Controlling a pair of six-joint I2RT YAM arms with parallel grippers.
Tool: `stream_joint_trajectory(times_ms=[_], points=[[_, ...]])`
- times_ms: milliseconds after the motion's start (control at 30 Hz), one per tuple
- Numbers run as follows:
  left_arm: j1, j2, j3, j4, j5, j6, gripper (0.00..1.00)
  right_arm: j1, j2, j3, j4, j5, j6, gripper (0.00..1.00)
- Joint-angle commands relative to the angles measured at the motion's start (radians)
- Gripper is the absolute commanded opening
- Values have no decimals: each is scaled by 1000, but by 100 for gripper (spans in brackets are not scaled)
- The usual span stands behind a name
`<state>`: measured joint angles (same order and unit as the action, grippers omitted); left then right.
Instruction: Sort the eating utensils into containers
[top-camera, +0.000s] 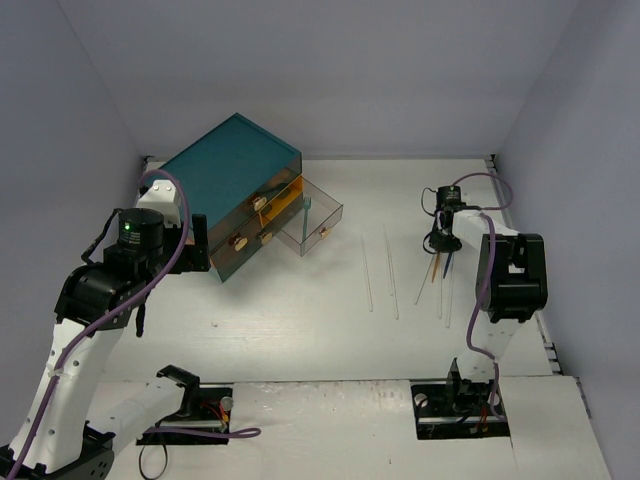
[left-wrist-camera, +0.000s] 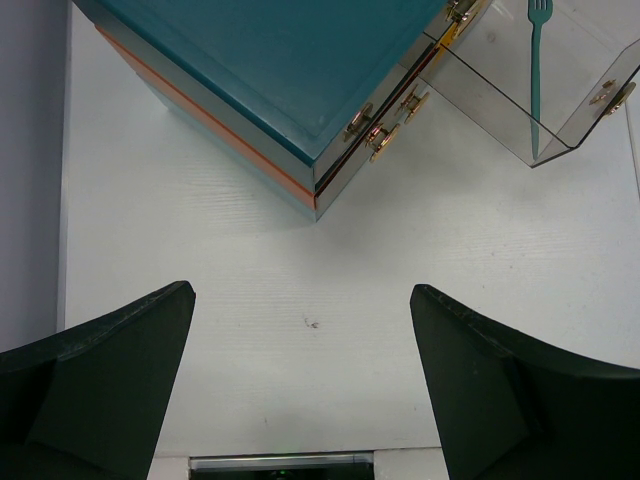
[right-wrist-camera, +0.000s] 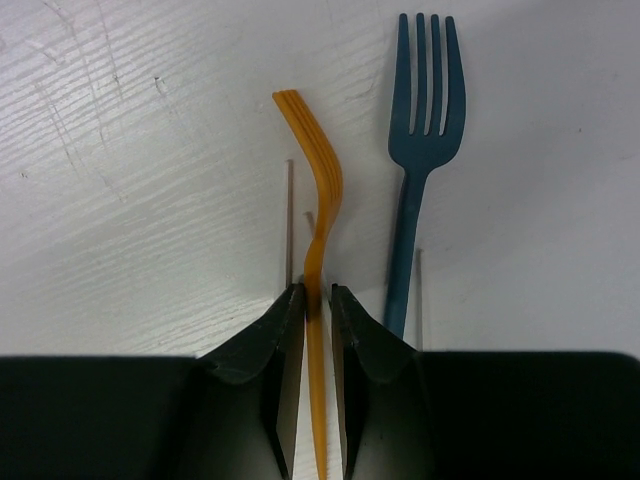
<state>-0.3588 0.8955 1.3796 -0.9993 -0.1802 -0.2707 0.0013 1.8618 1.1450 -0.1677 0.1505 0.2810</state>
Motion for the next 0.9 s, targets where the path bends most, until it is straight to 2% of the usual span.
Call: stream_joint_trajectory(times_ms=[0, 167, 567, 733, 867], points=[[5, 0, 14, 25, -13, -9, 88, 3, -12, 2, 9, 28, -15, 12], [4, -2, 13, 24, -12, -9, 88, 3, -29, 9, 7, 33, -21, 1], [6, 6, 24, 25, -15, -5, 88, 17, -262, 33, -37, -27, -6, 0], [5, 12, 28, 27, -19, 0, 88, 155, -334, 154, -38, -165, 17, 0], [4, 19, 35, 27, -19, 4, 88, 326, -277, 369, -34, -182, 54, 0]])
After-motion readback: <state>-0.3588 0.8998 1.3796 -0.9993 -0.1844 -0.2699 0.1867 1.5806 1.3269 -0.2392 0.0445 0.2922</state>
